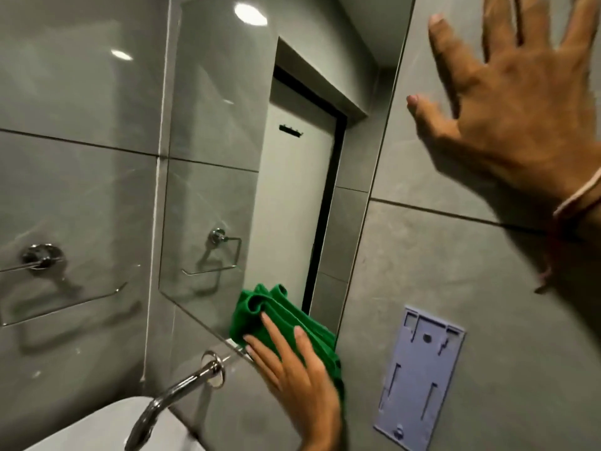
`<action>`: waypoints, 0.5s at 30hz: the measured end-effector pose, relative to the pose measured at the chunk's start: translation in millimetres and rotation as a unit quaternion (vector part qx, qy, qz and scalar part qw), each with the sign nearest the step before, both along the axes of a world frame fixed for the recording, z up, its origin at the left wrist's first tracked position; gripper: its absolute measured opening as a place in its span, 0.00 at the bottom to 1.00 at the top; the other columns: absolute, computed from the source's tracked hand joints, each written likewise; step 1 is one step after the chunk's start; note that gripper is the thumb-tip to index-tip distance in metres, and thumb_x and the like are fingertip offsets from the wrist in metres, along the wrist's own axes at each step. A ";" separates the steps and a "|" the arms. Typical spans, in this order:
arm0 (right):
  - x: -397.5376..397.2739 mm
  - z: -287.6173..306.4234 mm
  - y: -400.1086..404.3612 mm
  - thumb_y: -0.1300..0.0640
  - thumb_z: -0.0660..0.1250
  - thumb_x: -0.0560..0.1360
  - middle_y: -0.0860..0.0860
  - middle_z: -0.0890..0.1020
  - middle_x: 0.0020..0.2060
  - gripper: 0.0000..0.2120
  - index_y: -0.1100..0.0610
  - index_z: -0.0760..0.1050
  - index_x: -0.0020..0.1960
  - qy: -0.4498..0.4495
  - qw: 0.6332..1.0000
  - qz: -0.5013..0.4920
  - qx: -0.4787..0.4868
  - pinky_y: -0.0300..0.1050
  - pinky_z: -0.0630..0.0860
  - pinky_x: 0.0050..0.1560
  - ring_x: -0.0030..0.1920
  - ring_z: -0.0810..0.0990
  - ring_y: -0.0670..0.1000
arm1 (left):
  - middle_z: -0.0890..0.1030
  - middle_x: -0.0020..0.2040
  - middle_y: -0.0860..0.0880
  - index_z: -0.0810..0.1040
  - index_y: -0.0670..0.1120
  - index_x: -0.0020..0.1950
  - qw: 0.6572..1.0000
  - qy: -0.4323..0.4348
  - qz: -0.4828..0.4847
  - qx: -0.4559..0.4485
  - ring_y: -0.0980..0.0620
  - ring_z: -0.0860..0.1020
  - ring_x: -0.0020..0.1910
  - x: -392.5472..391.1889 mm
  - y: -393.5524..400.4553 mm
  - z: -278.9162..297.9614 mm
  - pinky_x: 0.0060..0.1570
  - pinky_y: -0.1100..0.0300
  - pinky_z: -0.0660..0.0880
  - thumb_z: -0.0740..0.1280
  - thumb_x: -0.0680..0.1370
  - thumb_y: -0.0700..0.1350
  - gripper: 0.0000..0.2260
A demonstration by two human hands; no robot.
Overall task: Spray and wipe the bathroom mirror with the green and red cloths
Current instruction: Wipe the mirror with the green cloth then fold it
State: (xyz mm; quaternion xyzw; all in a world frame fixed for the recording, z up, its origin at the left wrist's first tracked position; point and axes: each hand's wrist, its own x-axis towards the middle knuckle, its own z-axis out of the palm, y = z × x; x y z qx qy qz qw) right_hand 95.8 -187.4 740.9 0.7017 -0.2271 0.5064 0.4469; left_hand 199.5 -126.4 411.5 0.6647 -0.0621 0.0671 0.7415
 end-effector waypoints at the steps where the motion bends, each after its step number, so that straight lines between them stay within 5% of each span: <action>1: -1.0 3.3 2.5 0.29 0.47 0.80 0.64 0.58 0.83 0.38 0.47 0.51 0.84 0.011 1.000 -0.003 0.007 0.79 0.54 0.78 0.83 0.56 0.66 | 0.46 0.84 0.43 0.50 0.61 0.79 0.999 0.040 -0.005 -0.007 0.44 0.45 0.84 -16.9 -4.1 9.7 0.82 0.47 0.45 0.59 0.83 0.55 0.28; 3: -4.6 5.1 7.1 0.29 0.48 0.80 0.64 0.54 0.84 0.38 0.47 0.52 0.84 0.033 0.999 -0.010 0.017 0.77 0.51 0.79 0.85 0.53 0.65 | 0.47 0.84 0.41 0.53 0.56 0.81 0.993 0.113 -0.012 -0.038 0.42 0.46 0.83 -33.9 -6.1 34.8 0.81 0.48 0.44 0.63 0.81 0.55 0.31; 6: -16.3 7.4 15.8 0.31 0.51 0.80 0.62 0.54 0.85 0.37 0.48 0.56 0.84 0.027 0.999 0.015 0.042 0.70 0.50 0.83 0.85 0.53 0.61 | 0.48 0.83 0.37 0.55 0.51 0.82 0.986 0.114 -0.011 -0.119 0.40 0.46 0.83 -23.1 -3.7 97.7 0.80 0.47 0.44 0.64 0.81 0.51 0.32; 11: -45.5 -4.5 25.4 0.28 0.48 0.76 0.52 0.56 0.85 0.40 0.43 0.55 0.84 -0.019 0.973 0.174 0.153 0.50 0.46 0.85 0.86 0.53 0.50 | 0.47 0.83 0.38 0.57 0.49 0.81 0.974 -0.126 -0.050 -0.180 0.44 0.44 0.83 -0.4 2.8 247.7 0.79 0.43 0.48 0.63 0.82 0.42 0.29; 15: -76.4 -3.3 27.1 0.24 0.53 0.71 0.37 0.60 0.82 0.42 0.37 0.54 0.82 -0.057 0.903 0.338 0.257 0.46 0.55 0.83 0.83 0.57 0.40 | 0.50 0.84 0.42 0.56 0.51 0.82 0.912 -0.345 -0.110 -0.195 0.48 0.45 0.84 -23.9 4.4 377.4 0.81 0.43 0.45 0.59 0.82 0.38 0.29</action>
